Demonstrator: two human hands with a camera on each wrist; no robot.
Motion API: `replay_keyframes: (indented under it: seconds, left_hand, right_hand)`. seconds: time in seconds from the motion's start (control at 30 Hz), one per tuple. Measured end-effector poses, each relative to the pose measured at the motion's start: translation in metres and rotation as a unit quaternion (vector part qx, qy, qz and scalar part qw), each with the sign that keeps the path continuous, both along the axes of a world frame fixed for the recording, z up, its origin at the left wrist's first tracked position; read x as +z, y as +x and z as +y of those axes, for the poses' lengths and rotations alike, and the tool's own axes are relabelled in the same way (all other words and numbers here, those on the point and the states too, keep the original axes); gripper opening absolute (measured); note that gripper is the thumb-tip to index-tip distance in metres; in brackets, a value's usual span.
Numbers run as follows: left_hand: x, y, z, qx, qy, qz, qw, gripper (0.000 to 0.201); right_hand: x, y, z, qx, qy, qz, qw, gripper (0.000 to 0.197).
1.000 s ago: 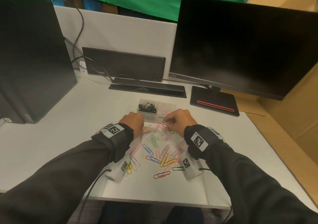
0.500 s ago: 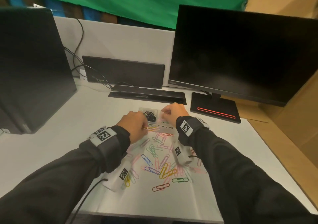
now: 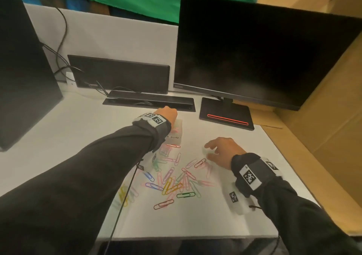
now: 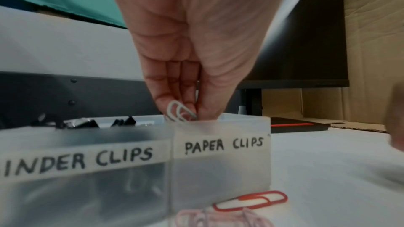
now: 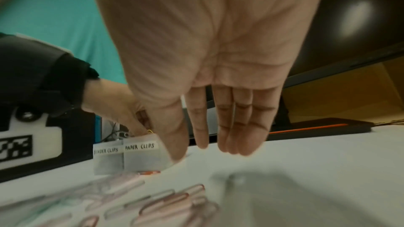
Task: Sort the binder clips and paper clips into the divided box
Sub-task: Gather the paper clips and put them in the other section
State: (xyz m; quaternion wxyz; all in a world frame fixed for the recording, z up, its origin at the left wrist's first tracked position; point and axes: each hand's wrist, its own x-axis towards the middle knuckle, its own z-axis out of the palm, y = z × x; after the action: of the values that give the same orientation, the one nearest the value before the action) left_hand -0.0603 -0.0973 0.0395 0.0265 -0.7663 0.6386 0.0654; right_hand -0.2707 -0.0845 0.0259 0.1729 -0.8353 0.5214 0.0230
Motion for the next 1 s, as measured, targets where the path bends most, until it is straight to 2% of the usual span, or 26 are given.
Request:
replay_keyframes:
  seconds: [0.13, 0.23, 0.33, 0.43, 0.57, 0.73, 0.83, 0.87, 1.0]
  left_hand:
    - [-0.007, -0.003, -0.007, 0.033, 0.004, 0.037, 0.999, 0.034]
    - [-0.007, 0.003, -0.004, 0.071, -0.021, 0.133, 0.988, 0.033]
    - [0.000, 0.018, 0.010, 0.057, -0.083, 0.190, 0.977, 0.029]
    - [0.008, 0.030, 0.039, 0.009, -0.107, 0.164, 0.981, 0.030]
    - [0.007, 0.032, 0.100, -0.044, -0.005, 0.067, 0.997, 0.030]
    - [-0.016, 0.014, 0.161, -0.074, 0.085, 0.075, 0.991, 0.061]
    - [-0.035, -0.006, 0.174, -0.108, 0.097, 0.086, 0.986, 0.060]
    - [-0.041, -0.011, 0.175, -0.112, 0.094, 0.087, 0.985, 0.055]
    - [-0.051, -0.018, 0.163, -0.112, 0.064, 0.099, 0.987, 0.032]
  right_hand:
    - [-0.011, -0.012, 0.011, 0.039, 0.032, 0.143, 0.988, 0.047]
    - [-0.014, -0.012, 0.018, 0.064, 0.034, 0.154, 0.985, 0.049]
    - [-0.015, -0.008, 0.023, 0.081, 0.049, 0.163, 0.982, 0.060]
    - [-0.018, 0.000, 0.028, 0.097, 0.059, 0.159, 0.981, 0.055]
    - [-0.017, 0.019, 0.038, 0.116, 0.046, 0.141, 0.982, 0.056]
    - [-0.014, 0.047, 0.055, 0.120, 0.023, 0.101, 0.987, 0.030]
    - [-0.010, 0.053, 0.060, 0.126, 0.009, 0.102, 0.987, 0.020]
    - [-0.009, 0.051, 0.059, 0.131, 0.006, 0.107, 0.986, 0.021]
    - [-0.009, 0.036, 0.062, 0.127, 0.060, 0.121, 0.983, 0.083]
